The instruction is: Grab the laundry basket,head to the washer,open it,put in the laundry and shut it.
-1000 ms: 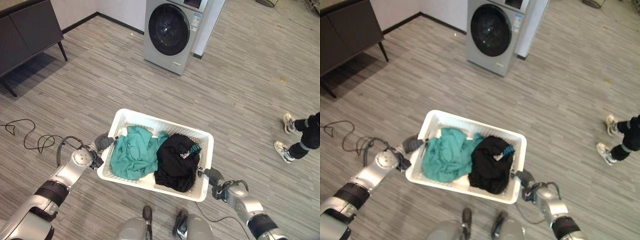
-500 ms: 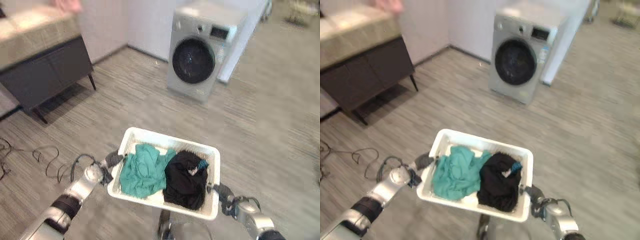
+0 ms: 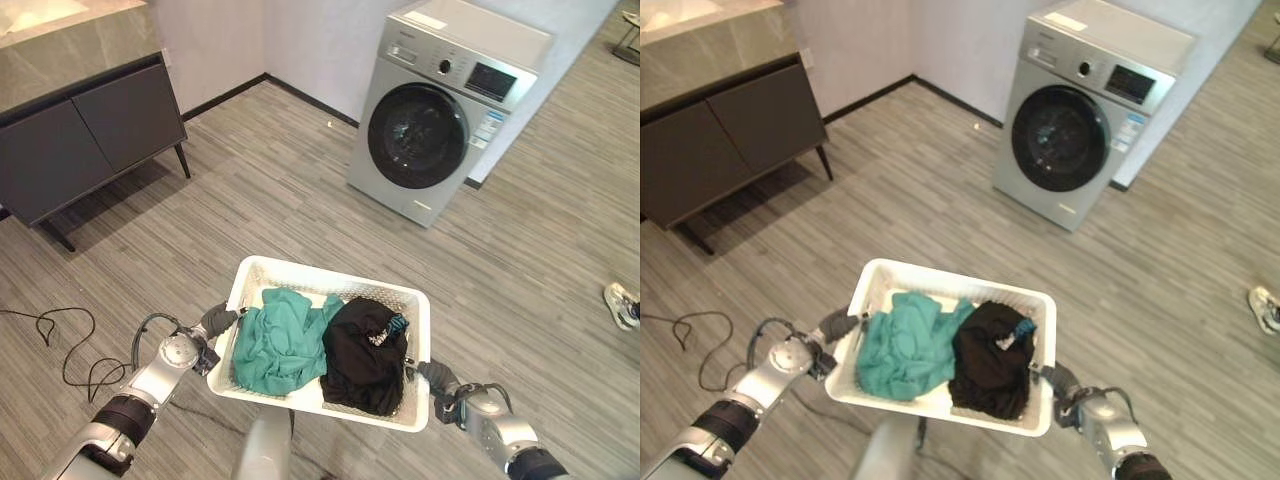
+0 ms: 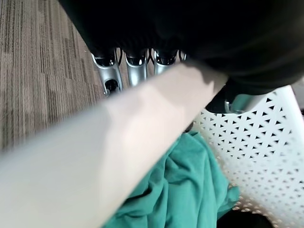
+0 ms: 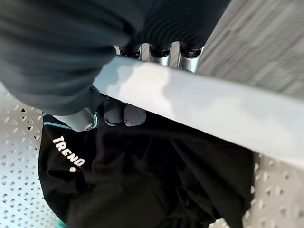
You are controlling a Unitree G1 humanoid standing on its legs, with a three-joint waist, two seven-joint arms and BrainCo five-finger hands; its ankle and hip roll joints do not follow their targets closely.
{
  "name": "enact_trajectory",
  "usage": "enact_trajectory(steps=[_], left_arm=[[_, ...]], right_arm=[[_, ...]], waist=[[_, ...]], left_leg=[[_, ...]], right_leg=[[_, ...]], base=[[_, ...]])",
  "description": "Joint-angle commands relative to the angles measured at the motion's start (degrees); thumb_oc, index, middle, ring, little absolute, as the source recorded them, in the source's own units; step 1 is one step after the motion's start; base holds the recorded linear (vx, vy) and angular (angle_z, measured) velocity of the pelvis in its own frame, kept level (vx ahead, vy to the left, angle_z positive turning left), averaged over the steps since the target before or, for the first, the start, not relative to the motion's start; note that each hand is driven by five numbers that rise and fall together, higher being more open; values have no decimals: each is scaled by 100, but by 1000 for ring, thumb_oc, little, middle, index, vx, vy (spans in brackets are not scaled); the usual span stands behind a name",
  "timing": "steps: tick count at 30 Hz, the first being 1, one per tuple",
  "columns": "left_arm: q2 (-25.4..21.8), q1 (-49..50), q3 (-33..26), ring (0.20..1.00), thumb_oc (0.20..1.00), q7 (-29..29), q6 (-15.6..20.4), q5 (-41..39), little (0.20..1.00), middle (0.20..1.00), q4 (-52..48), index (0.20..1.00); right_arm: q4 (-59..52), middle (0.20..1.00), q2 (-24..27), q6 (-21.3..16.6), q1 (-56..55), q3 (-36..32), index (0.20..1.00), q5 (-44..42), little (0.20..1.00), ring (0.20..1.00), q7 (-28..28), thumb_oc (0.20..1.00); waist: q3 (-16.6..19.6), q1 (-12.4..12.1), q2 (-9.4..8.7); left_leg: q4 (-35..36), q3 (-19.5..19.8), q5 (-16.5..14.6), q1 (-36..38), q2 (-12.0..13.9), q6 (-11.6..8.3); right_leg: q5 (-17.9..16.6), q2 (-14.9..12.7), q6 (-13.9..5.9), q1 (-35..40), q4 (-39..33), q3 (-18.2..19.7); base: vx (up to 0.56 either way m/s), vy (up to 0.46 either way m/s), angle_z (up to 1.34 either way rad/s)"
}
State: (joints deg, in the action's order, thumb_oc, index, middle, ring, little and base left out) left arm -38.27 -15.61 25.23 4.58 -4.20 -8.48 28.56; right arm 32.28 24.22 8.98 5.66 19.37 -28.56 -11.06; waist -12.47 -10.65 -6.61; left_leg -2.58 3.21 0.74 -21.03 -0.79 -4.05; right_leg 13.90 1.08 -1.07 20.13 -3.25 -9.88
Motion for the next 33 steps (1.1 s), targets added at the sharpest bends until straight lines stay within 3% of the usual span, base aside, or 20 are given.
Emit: enact_trajectory(steps=[1, 3, 4, 6, 7, 8, 10, 11, 13, 14, 15, 16, 17, 19, 23, 24, 28, 29, 32, 33], left_arm=[[-359, -501, -503, 200, 200, -175, 335, -391, 200, 200, -75, 200], [-403, -478, -507, 200, 200, -182, 346, -394, 200, 200, -66, 200], [-476, -472, -478, 200, 200, -217, 354, -378, 200, 200, 14, 200], [-528, -543, -375, 200, 200, -227, 356, -345, 200, 200, 48, 200], [-525, -574, -352, 200, 200, -260, 340, -370, 200, 200, 41, 200], [-523, -573, -353, 200, 200, -260, 340, -370, 200, 200, 41, 200], [-511, -620, -340, 200, 200, -269, 337, -410, 200, 200, 7, 200], [-506, -671, -278, 200, 200, -267, 315, -436, 200, 200, -39, 200], [-473, -679, -235, 200, 200, -248, 312, -438, 200, 200, -53, 200], [-484, -684, -212, 200, 200, -231, 345, -426, 200, 200, -14, 200], [-483, -688, -210, 200, 200, -232, 346, -426, 200, 200, -12, 200], [-488, -678, -228, 200, 200, -223, 365, -408, 200, 200, -12, 200], [-483, -669, -284, 200, 200, -230, 399, -355, 200, 200, 9, 200], [-467, -605, -368, 200, 200, -221, 422, -285, 200, 200, 24, 200], [-452, -563, -462, 200, 200, -227, 464, -186, 200, 200, 133, 200], [-407, -594, -436, 200, 200, -256, 480, -164, 200, 200, 207, 200], [-328, -520, -468, 200, 200, -270, 465, -149, 200, 200, 218, 200], [-321, -484, -501, 200, 200, -238, 431, -185, 200, 200, 222, 200], [-360, -480, -540, 200, 200, -245, 401, -192, 200, 200, 163, 200], [-392, -443, -653, 200, 200, -252, 335, -222, 200, 200, 71, 200]], right_arm=[[-114, 200, 249, -506, 421, -366, 200, -217, 200, 200, -113, 200], [-79, 200, 200, -491, 433, -351, 200, -211, 200, 200, -116, 200], [39, 200, 84, -504, 413, -377, 200, -257, 200, 200, -120, 200], [115, 200, 17, -499, 387, -417, 200, -213, 200, 200, -115, 200], [91, 200, 26, -482, 365, -431, 200, -160, 200, 200, -122, 200], [89, 200, 28, -481, 364, -431, 200, -160, 200, 200, -122, 200], [27, 200, 74, -494, 343, -522, 200, -76, 200, 200, -92, 200], [-32, 200, 121, -504, 329, -573, 200, -74, 200, 200, -68, 200], [-47, 200, 157, -506, 307, -605, 200, -72, 200, 200, -60, 200], [-11, 200, 254, -520, 253, -679, 200, -12, 200, 200, -30, 200], [-10, 200, 255, -521, 254, -681, 200, -13, 200, 200, -30, 200], [3, 200, 265, -515, 247, -690, 200, 18, 200, 200, -39, 200], [48, 200, 277, -500, 221, -751, 200, 57, 200, 200, -26, 200], [81, 200, 283, -480, 193, -786, 200, 137, 200, 200, -60, 200], [181, 200, 343, -462, 27, -874, 200, 223, 200, 200, -143, 200], [227, 200, 432, -473, -113, -974, 200, 230, 200, 200, -156, 200], [224, 200, 542, -475, -232, -1033, 200, 248, 200, 200, -170, 200], [185, 200, 614, -485, -168, -970, 200, 245, 200, 200, -162, 200], [121, 200, 658, -493, -177, -996, 200, 200, 200, 200, -131, 200], [-85, 200, 727, -528, -164, -979, 200, 73, 200, 200, -78, 200]], waist=[[341, -250, 159], [352, -300, 124], [411, -332, 15], [416, -183, -2], [358, -17, 126], [362, -20, 119], [328, 128, 273], [309, 211, 359], [300, 284, 391], [301, 371, 402], [303, 376, 410], [313, 396, 421], [299, 442, 397], [298, 460, 434], [450, 573, 346], [564, 689, 320], [694, 821, 403], [715, 783, 415], [688, 797, 390], [562, 705, 253]], left_leg=[[-121, -112, 860, 308, 348, 180], [-230, -59, 810, 336, 311, 227], [-365, -66, 558, 551, 145, 408], [-406, -189, 323, 810, 65, 597], [-385, -196, 146, 1059, 52, 744], [-389, -202, 144, 1051, 44, 748], [-296, -249, -51, 1398, 66, 832], [-276, -271, -184, 1607, 107, 817], [-259, -251, -257, 1751, 93, 800], [-319, -277, -553, 2033, 105, 658], [-317, -270, -544, 2026, 114, 656], [-324, -243, -615, 2071, 117, 623], [-359, -159, -807, 2238, 103, 547], [-419, -163, -1014, 2432, 120, 521], [-427, -104, -1282, 2862, 218, 408], [-507, -4, -1285, 2999, 413, 305], [-655, 139, -1063, 3118, 841, 111], [-1153, 149, -607, 2951, 1075, -3], [-1618, 195, -388, 2711, 1179, -1], [-2644, 192, 24, 2184, 1306, 123]], right_leg=[[-206, 135, -166, -618, 468, -116], [-167, 75, -202, -645, 700, -68], [-359, -121, -487, -789, 1509, -85], [-1255, -467, -849, -1318, 2791, -179], [-1723, -597, -932, -1824, 3789, -173], [-1709, -610, -935, -1846, 3819, -166], [-1684, -935, -937, -2244, 4174, -421], [-1445, -1236, -805, -2478, 3797, -831], [-1254, -1231, -705, -2506, 3516, -966], [-1107, -1299, -638, -2572, 2049, -1196], [-1135, -1283, -633, -2556, 2006, -1209], [-1238, -1321, -670, -2621, 1588, -1151], [-1581, -1432, -808, -2755, 767, -799], [-1883, -1483, -944, -2842, 258, -613], [-2101, -1408, -1015, -2780, 64, -484], [-2115, -1285, -963, -2752, 251, -355], [-1879, -968, -805, -2722, 547, -464], [-1671, -752, -659, -2529, 573, -675], [-1563, -617, -539, -2403, 541, -690], [-1404, -363, -284, -2107, 375, -626]], base=[[467, 163, -79], [460, 172, -120], [490, 211, -116], [492, 291, -43], [238, 215, 17], [272, 220, 37], [326, 171, 31], [303, 114, 1], [389, -13, 10], [463, -82, 31], [435, -134, 25], [328, -164, 17], [440, -203, 12], [350, -148, 19], [453, -227, 14], [515, -351, 41], [294, -279, 61], [259, -337, 18], [164, -304, -8], [122, -292, 15]])
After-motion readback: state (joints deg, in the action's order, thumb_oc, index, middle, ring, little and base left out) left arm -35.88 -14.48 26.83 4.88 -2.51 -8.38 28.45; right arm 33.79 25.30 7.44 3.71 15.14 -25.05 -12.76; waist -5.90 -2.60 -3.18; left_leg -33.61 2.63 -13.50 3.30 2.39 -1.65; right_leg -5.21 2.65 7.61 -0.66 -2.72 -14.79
